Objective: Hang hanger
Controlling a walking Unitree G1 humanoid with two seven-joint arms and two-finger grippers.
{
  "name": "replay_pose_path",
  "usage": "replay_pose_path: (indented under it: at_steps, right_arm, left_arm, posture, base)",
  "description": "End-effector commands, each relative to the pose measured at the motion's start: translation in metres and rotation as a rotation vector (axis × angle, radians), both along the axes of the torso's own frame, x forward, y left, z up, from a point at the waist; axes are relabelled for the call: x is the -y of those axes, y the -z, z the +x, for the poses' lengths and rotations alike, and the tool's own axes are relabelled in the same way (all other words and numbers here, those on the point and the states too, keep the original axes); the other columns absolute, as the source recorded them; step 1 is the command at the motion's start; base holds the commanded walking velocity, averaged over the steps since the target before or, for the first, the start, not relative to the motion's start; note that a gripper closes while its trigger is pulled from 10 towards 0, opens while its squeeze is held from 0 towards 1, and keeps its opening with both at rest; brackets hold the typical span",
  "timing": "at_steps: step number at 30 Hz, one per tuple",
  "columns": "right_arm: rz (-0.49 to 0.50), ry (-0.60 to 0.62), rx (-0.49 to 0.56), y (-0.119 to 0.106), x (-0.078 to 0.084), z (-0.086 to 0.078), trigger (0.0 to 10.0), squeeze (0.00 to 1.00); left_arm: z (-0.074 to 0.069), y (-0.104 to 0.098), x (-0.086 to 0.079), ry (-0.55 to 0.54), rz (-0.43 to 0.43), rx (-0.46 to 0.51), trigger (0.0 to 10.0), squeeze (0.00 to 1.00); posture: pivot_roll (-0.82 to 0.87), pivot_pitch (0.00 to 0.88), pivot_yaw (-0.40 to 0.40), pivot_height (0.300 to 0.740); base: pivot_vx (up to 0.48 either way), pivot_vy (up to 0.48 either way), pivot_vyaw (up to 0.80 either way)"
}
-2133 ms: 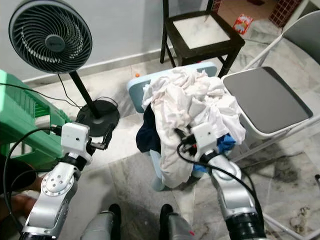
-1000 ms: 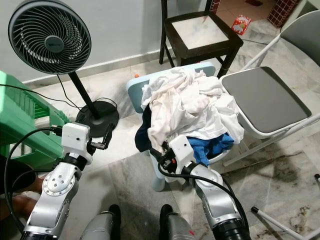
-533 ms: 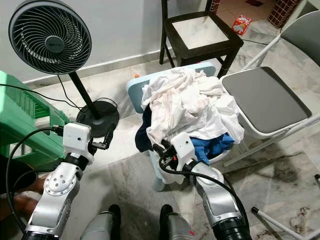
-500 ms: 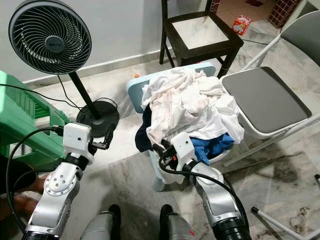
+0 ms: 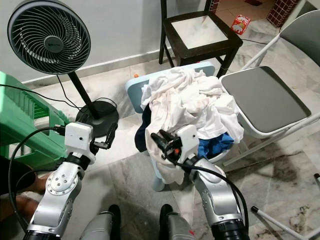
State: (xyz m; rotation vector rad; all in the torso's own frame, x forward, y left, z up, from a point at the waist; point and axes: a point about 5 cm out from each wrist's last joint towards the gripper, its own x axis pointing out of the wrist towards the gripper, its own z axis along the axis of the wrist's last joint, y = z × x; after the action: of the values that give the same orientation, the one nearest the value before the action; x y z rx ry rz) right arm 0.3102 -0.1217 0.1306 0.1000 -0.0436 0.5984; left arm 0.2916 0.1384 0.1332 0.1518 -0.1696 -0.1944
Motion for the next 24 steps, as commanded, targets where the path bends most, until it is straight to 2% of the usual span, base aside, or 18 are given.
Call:
replay_pose_path:
  at_steps: [1, 3, 7, 9, 10, 13, 15, 17, 21, 24]
  right_arm:
    - [0.023, 0.099, 0.005, -0.001, 0.012, 0.005, 10.0, 1.00]
    - [0.046, 0.208, 0.027, -0.008, 0.025, 0.013, 10.0, 1.00]
    - [0.034, 0.278, 0.056, -0.013, 0.035, 0.017, 10.0, 1.00]
    - [0.002, 0.352, 0.063, -0.012, 0.043, 0.020, 10.0, 1.00]
    - [0.002, 0.352, 0.063, -0.012, 0.043, 0.020, 10.0, 1.00]
    - [-0.007, 0.378, 0.071, -0.012, 0.045, 0.020, 10.0, 1.00]
    - [-0.010, 0.396, 0.076, -0.012, 0.046, 0.020, 10.0, 1.00]
    - [-0.008, 0.396, 0.077, -0.012, 0.046, 0.020, 10.0, 1.00]
    - [-0.022, 0.418, 0.090, -0.010, 0.046, 0.018, 10.0, 1.00]
    - [-0.042, 0.445, 0.090, -0.008, 0.049, 0.016, 10.0, 1.00]
  left_arm:
    - [-0.002, 0.007, 0.001, 0.001, 0.013, -0.023, 10.0, 0.00]
    - [-0.002, 0.007, 0.004, 0.015, 0.013, -0.025, 10.0, 0.00]
    - [0.000, 0.006, 0.011, 0.054, 0.015, -0.020, 10.0, 0.00]
    - [0.005, 0.005, 0.021, 0.119, 0.030, -0.032, 10.0, 0.00]
    - [0.005, 0.005, 0.021, 0.119, 0.030, -0.032, 10.0, 0.00]
    - [0.007, 0.005, 0.031, 0.183, 0.114, -0.020, 10.0, 0.00]
    - [0.008, 0.006, 0.042, 0.252, 0.163, -0.015, 10.0, 0.00]
    - [0.008, 0.006, 0.043, 0.263, 0.169, -0.015, 10.0, 0.00]
    - [0.005, 0.004, 0.064, 0.392, 0.232, 0.024, 10.0, 0.00]
    - [0.002, 0.007, 0.068, 0.414, 0.232, 0.018, 10.0, 0.00]
  posture:
    - [0.22, 0.320, -0.037, 0.740]
    - [0.22, 0.319, -0.038, 0.740]
    - [0.22, 0.318, -0.039, 0.740]
    - [0.22, 0.321, -0.044, 0.740]
    - [0.22, 0.321, -0.044, 0.740]
    - [0.21, 0.322, -0.045, 0.740]
    - [0.21, 0.324, -0.045, 0.740]
    - [0.21, 0.324, -0.045, 0.740]
    - [0.20, 0.327, -0.039, 0.740]
    - [0.19, 0.328, -0.032, 0.740]
  base:
    - [0.000, 0.000, 0.00]
    - [0.000, 0.000, 0.00]
    - [0.000, 0.000, 0.00]
    - [0.000, 0.000, 0.00]
    - [0.000, 0.000, 0.00]
    - [0.000, 0.000, 0.00]
    - [0.000, 0.000, 0.00]
    - [0.000, 0.000, 0.00]
    - [0.000, 0.000, 0.00]
    - [0.000, 0.000, 0.00]
